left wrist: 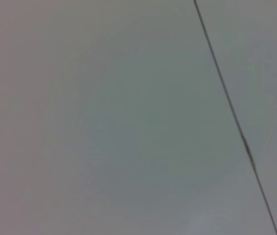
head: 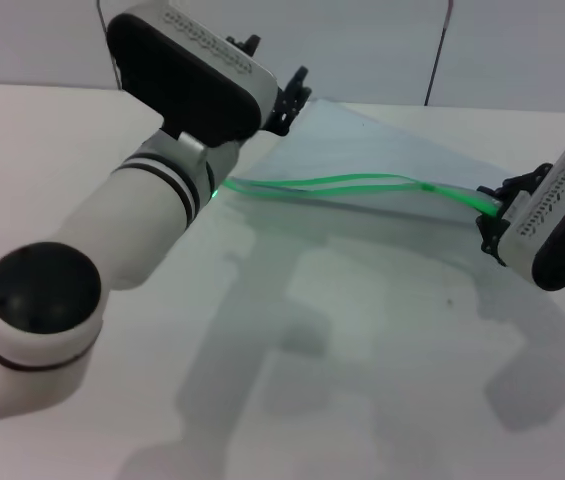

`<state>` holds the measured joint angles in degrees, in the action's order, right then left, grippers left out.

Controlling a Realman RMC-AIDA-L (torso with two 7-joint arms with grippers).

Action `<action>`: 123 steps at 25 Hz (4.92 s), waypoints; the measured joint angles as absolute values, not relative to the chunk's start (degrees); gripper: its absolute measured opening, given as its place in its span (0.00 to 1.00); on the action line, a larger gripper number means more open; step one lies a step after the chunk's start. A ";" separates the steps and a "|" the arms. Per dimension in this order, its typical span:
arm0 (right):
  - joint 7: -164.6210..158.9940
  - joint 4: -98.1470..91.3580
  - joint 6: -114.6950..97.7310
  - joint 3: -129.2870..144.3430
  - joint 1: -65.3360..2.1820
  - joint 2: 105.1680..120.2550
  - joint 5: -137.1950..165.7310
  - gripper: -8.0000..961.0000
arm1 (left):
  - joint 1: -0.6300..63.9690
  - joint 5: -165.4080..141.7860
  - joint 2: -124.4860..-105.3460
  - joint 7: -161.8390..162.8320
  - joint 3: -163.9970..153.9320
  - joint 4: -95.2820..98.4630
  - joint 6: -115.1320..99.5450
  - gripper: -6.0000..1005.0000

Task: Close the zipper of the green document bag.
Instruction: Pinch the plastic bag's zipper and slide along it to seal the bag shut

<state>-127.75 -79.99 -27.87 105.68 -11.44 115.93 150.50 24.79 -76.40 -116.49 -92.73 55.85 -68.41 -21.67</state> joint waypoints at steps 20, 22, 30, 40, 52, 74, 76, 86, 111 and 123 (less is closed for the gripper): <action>-127.17 -79.97 -29.53 104.86 -12.51 115.84 149.77 0.06 | 27.60 -77.43 -112.21 -104.04 55.40 -68.18 9.30 0.61; -127.17 -79.90 -29.53 104.81 -12.51 115.84 149.77 0.06 | 27.33 -78.50 -112.07 -103.67 55.60 -68.43 9.93 0.61; -127.17 -79.89 -29.53 104.76 -12.49 115.79 149.86 0.06 | 28.31 -89.92 -111.80 -95.44 56.09 -68.18 14.64 0.61; -127.17 -79.80 -29.53 104.77 -12.48 115.75 149.86 0.06 | 26.91 -114.18 -115.01 -83.41 64.45 -70.41 23.22 0.61; -127.17 -79.14 -29.09 105.30 -13.11 115.75 149.64 0.06 | 28.06 -119.04 -116.43 -83.64 64.21 -69.81 22.61 0.60; -127.17 -79.84 -29.12 105.75 -13.11 115.85 149.41 0.06 | 30.84 -119.79 -116.48 -85.14 57.75 -64.23 11.15 0.60; -127.18 -80.05 -29.13 105.86 -13.10 115.90 149.41 0.06 | 31.36 -119.77 -116.54 -85.31 57.46 -63.68 10.90 0.60; -127.18 -80.43 -29.19 106.00 -13.10 115.93 149.41 0.06 | 33.18 -119.43 -116.73 -85.34 56.52 -61.51 9.78 0.59; -127.52 -79.97 -28.82 106.07 -13.86 115.98 149.41 0.06 | 36.45 -119.09 -116.99 -83.94 52.09 -56.89 2.92 0.41; -127.62 -79.87 -28.80 106.23 -13.97 116.01 149.42 0.06 | 37.09 -119.09 -117.01 -82.36 51.18 -54.93 0.11 0.32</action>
